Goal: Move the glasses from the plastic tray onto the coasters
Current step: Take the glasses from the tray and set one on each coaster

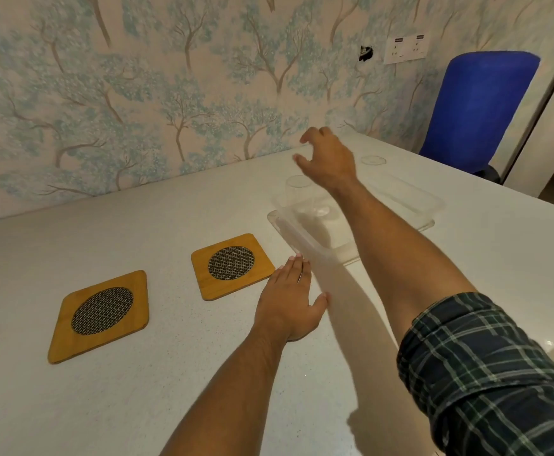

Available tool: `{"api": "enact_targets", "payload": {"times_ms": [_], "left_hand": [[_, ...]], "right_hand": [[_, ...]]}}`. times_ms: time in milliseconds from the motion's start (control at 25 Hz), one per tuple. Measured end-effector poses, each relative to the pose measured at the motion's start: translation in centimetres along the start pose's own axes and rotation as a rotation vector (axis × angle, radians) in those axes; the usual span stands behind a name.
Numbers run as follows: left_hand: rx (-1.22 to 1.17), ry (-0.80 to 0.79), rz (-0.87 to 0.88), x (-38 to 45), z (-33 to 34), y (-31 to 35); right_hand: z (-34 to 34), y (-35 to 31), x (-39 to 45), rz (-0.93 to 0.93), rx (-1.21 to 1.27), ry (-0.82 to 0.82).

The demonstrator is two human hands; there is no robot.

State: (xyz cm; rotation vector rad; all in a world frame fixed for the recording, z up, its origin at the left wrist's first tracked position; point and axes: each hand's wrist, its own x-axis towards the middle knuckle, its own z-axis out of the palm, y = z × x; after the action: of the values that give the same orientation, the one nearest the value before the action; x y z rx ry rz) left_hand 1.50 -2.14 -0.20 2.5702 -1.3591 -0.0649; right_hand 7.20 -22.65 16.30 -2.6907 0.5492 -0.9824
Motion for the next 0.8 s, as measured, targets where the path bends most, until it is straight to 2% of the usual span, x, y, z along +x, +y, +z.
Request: {"api": "enact_targets", "payload": {"times_ms": [240,600,800], "left_hand": [[0.001,-0.017,-0.022,0.2,-0.4,-0.4],[-0.04,-0.018,-0.009,-0.1,0.0,0.6],[-0.066,0.006,-0.031,0.1,0.2,0.1]], "right_hand": [[4.2,-1.9,-1.6,0.063,-0.154,-0.178],[6.1,-0.2,-3.6,0.209,-0.067,-0.331],[7.0,-0.7,-3.7,0.263,-0.039,-0.297]]}}
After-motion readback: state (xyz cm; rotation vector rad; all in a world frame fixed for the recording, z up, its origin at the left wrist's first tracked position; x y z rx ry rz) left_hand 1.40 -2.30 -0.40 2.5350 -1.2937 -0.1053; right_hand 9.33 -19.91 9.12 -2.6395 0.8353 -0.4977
